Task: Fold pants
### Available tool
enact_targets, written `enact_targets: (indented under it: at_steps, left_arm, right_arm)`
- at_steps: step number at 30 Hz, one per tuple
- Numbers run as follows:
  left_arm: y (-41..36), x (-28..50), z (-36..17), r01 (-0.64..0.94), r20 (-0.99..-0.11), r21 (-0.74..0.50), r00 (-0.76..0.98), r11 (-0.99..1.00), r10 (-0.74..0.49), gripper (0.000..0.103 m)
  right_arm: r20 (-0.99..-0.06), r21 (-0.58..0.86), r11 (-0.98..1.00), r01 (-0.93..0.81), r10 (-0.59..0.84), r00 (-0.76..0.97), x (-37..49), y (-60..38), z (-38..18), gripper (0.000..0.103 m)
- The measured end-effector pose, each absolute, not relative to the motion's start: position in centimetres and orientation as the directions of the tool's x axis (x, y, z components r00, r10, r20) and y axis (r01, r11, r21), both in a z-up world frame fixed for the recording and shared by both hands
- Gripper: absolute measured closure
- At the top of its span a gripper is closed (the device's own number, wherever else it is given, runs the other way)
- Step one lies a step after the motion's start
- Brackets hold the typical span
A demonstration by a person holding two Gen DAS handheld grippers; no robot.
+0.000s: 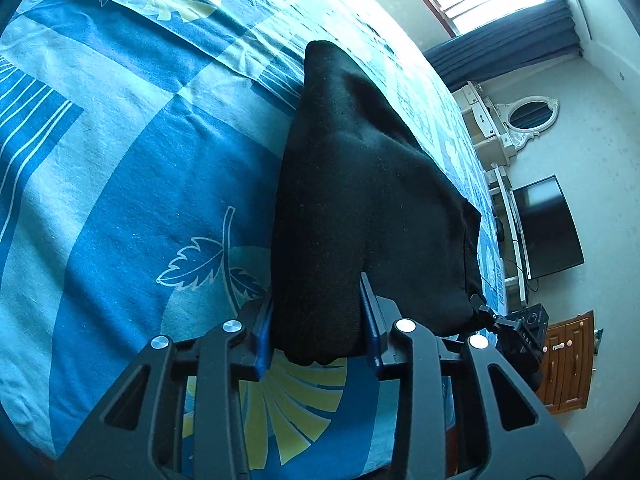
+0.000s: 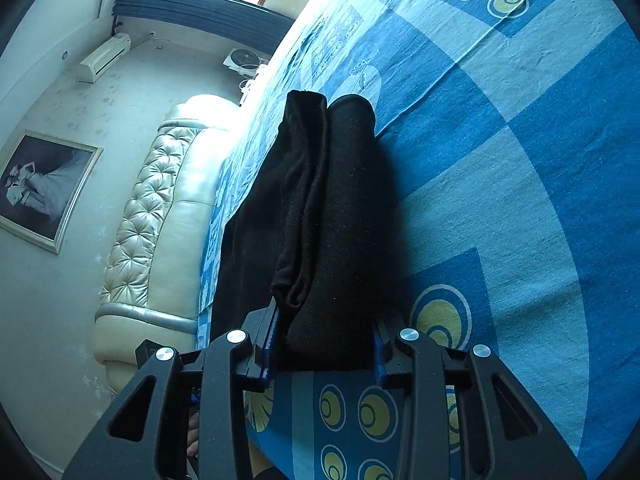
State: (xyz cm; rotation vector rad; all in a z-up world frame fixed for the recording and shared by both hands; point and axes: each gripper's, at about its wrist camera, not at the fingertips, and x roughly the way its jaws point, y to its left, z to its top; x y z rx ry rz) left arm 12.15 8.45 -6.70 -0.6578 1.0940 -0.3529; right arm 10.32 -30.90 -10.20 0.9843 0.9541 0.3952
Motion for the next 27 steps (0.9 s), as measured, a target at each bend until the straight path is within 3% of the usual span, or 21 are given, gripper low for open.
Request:
enact_targets:
  at_steps: [27]
  left_arm:
    - [8.3,7.1,-6.0,-0.034,-0.743,-0.581,0.430,0.813,-0.513,0.068]
  right_arm:
    - [-0.509,0.847,0.511,0.149,0.695,0.508,5.5,-30.9,-11.1,0.067]
